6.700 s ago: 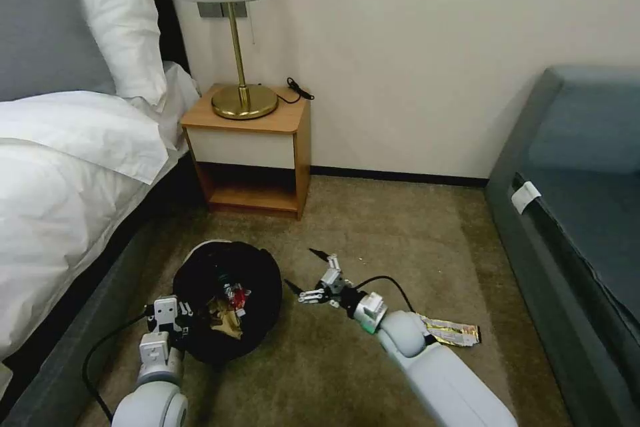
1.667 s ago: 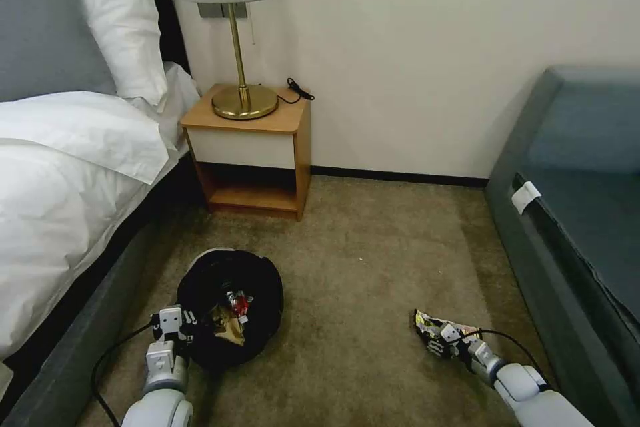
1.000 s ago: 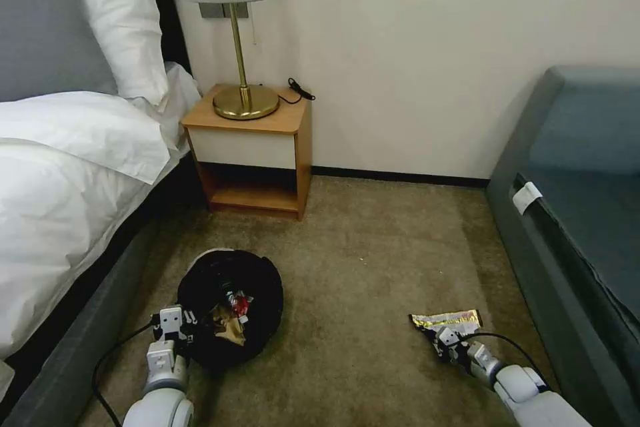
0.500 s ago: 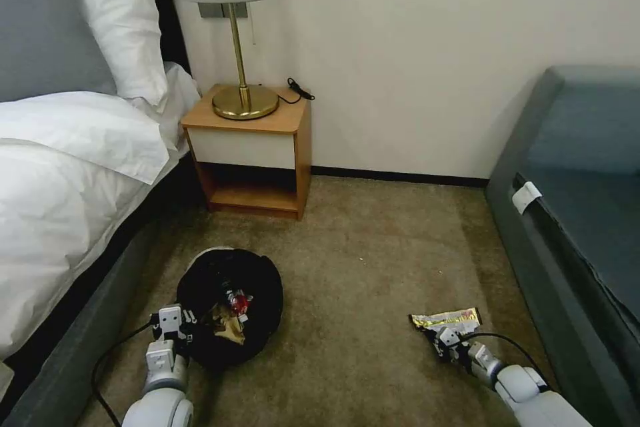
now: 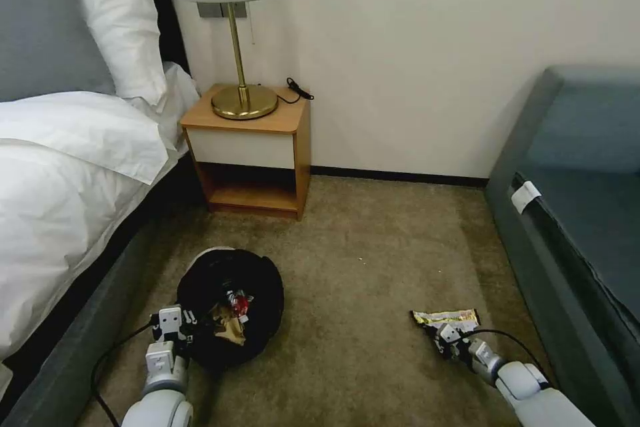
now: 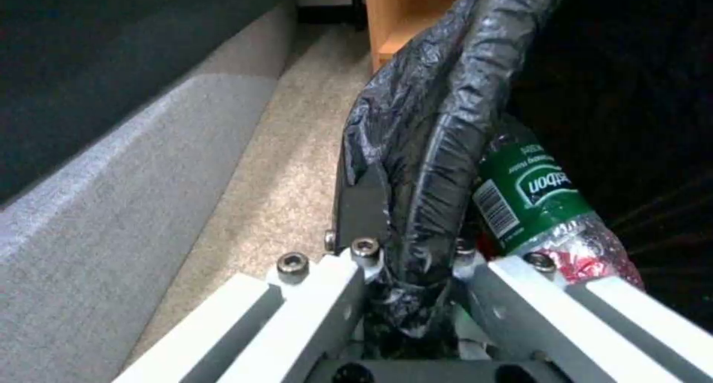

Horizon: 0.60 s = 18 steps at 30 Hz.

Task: Pick up the trash bin, then pick up the garbage on the floor and place it into the trash bin.

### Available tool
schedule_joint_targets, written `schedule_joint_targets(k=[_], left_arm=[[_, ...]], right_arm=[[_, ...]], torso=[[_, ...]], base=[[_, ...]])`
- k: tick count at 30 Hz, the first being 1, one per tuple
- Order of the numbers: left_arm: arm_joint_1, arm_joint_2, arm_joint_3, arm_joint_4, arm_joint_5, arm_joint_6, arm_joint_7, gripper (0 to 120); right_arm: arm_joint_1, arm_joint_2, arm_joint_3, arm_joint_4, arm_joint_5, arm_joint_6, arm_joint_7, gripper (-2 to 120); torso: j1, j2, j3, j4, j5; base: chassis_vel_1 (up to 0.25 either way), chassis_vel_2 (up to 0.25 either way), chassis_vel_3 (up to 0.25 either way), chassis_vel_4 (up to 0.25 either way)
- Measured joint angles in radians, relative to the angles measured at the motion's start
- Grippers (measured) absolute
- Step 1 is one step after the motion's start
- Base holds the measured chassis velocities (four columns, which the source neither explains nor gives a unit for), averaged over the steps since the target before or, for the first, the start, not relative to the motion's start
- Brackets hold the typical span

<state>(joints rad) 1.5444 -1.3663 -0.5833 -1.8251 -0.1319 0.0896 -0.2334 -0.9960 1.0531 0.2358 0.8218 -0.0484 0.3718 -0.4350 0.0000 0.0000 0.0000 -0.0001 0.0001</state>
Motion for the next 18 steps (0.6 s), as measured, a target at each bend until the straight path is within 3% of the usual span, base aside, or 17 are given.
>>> schedule_joint_targets(k=[18], left_arm=[[0.009, 0.000, 0.002, -0.006, 0.000, -0.007, 0.000, 0]], right_arm=[[-0.061, -0.036, 0.010, 0.201, 0.037, -0.016, 0.002, 0]], torso=[[0.000, 0.000, 0.000, 0.0000, -0.0001]], base=[[0.000, 0.000, 0.000, 0.000]])
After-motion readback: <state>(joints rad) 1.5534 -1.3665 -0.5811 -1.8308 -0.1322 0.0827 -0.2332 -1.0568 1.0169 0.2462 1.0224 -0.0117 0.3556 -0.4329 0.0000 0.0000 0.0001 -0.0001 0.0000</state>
